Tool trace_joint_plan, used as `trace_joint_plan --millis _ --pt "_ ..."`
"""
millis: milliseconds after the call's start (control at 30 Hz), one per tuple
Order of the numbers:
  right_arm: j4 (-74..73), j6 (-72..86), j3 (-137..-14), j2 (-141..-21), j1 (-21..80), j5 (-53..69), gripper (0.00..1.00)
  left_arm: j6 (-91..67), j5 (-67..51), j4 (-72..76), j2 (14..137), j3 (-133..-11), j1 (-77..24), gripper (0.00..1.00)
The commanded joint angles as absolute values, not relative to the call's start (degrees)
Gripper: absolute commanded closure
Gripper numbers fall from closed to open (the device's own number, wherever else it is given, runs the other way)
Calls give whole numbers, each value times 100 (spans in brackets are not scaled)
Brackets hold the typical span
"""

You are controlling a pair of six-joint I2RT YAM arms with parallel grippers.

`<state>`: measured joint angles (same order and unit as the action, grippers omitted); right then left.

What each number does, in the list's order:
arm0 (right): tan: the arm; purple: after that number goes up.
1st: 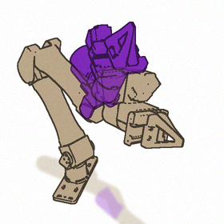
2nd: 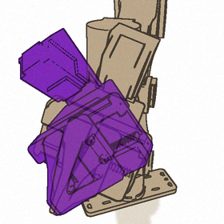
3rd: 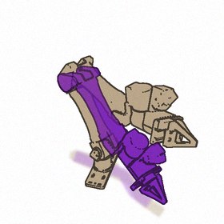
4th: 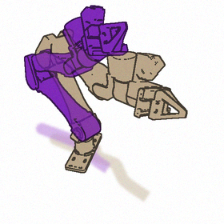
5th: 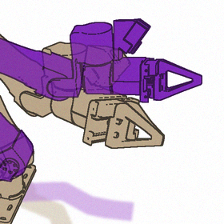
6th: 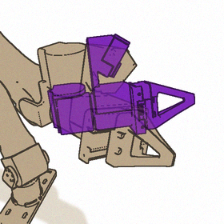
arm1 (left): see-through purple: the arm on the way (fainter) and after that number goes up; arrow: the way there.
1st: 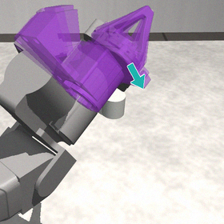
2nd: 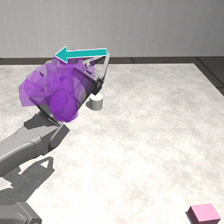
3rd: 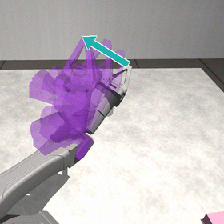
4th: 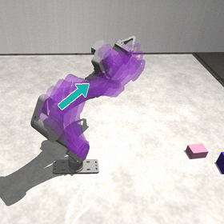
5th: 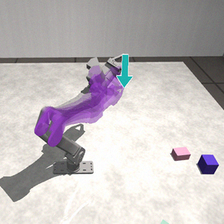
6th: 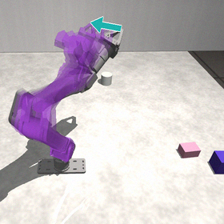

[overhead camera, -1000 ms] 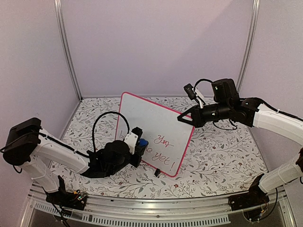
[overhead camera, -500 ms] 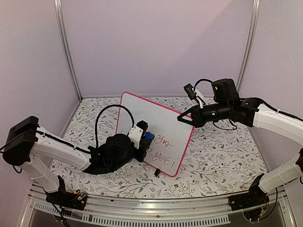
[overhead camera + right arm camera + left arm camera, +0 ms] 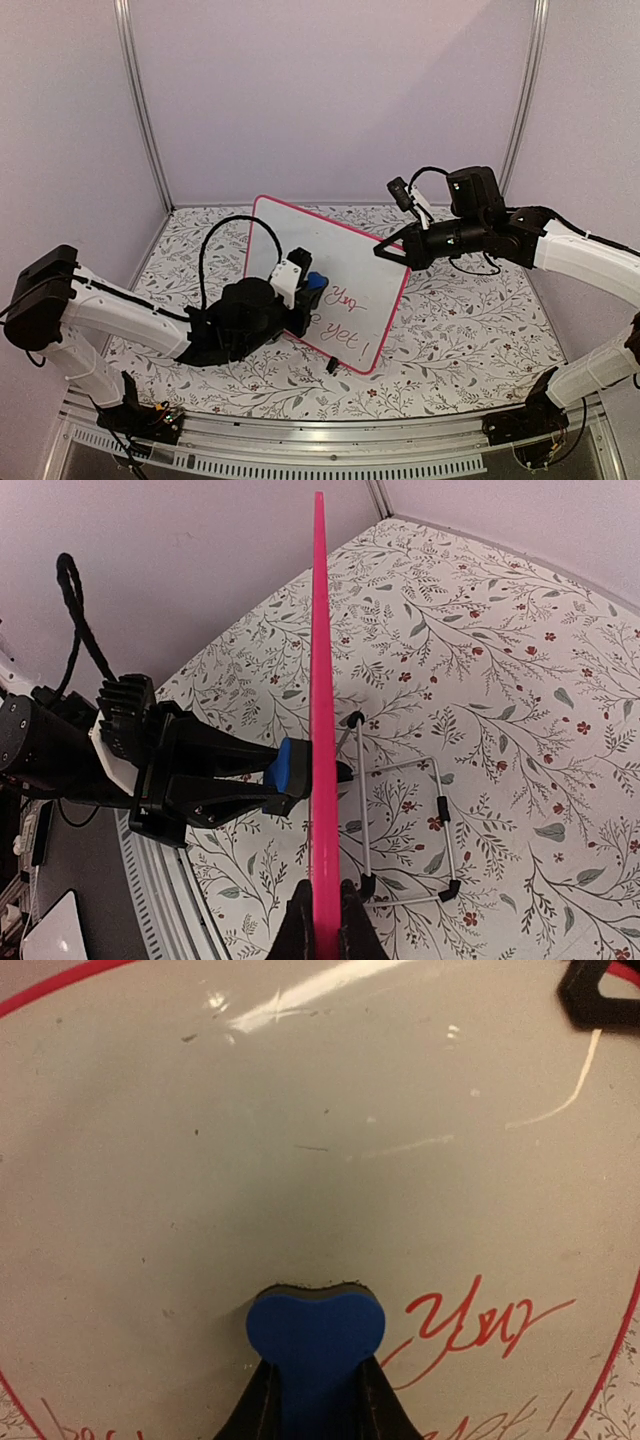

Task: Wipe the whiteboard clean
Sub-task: Erase the center of the whiteboard.

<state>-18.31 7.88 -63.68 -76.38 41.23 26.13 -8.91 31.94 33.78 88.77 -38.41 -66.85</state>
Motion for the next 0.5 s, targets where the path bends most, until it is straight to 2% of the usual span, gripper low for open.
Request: trace_joint_plan --millis 0,467 --pt "-2118 532 -6306 -7765 4236 2865 100 -1206 3219 3351 9062 -3601 -6707 90" --pt "-2127 531 -6310 -7752 4236 2839 100 -1688 3308 3296 9438 -3205 -7005 91"
